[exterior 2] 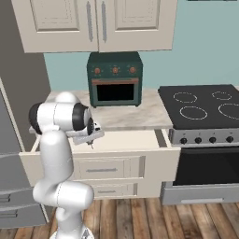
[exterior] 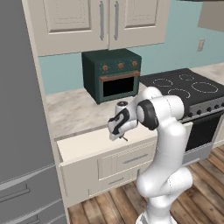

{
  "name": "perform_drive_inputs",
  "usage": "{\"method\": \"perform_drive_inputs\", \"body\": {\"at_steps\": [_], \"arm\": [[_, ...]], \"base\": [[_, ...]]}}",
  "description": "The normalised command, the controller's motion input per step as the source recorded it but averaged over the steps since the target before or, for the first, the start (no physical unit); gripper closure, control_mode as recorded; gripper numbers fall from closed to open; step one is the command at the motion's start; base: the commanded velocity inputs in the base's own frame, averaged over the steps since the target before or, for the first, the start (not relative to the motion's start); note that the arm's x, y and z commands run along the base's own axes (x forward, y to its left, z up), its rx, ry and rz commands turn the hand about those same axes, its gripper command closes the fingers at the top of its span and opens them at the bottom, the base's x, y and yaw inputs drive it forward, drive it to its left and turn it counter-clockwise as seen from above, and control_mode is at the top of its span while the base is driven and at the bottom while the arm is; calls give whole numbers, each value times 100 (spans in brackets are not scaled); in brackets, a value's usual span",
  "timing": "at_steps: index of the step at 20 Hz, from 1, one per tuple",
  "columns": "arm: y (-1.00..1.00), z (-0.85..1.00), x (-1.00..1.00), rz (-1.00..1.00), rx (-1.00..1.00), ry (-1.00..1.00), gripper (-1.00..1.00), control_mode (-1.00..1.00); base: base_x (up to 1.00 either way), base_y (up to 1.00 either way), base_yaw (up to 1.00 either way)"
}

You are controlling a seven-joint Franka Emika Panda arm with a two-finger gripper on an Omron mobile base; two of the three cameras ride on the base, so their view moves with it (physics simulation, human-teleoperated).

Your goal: Pick up the metallic utensils from the counter and place them in the open drawer. Make sure not to pick up any wooden utensils.

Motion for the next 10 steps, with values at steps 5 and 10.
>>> {"method": "perform_drive_inputs", "body": {"at_steps": [5, 10], "arm": [[0, -27, -4, -8, 0, 0, 100, -100], [0, -12, -1, -8, 0, 0, 100, -100]], "base": [[0, 0, 0], [0, 0, 0]]}}
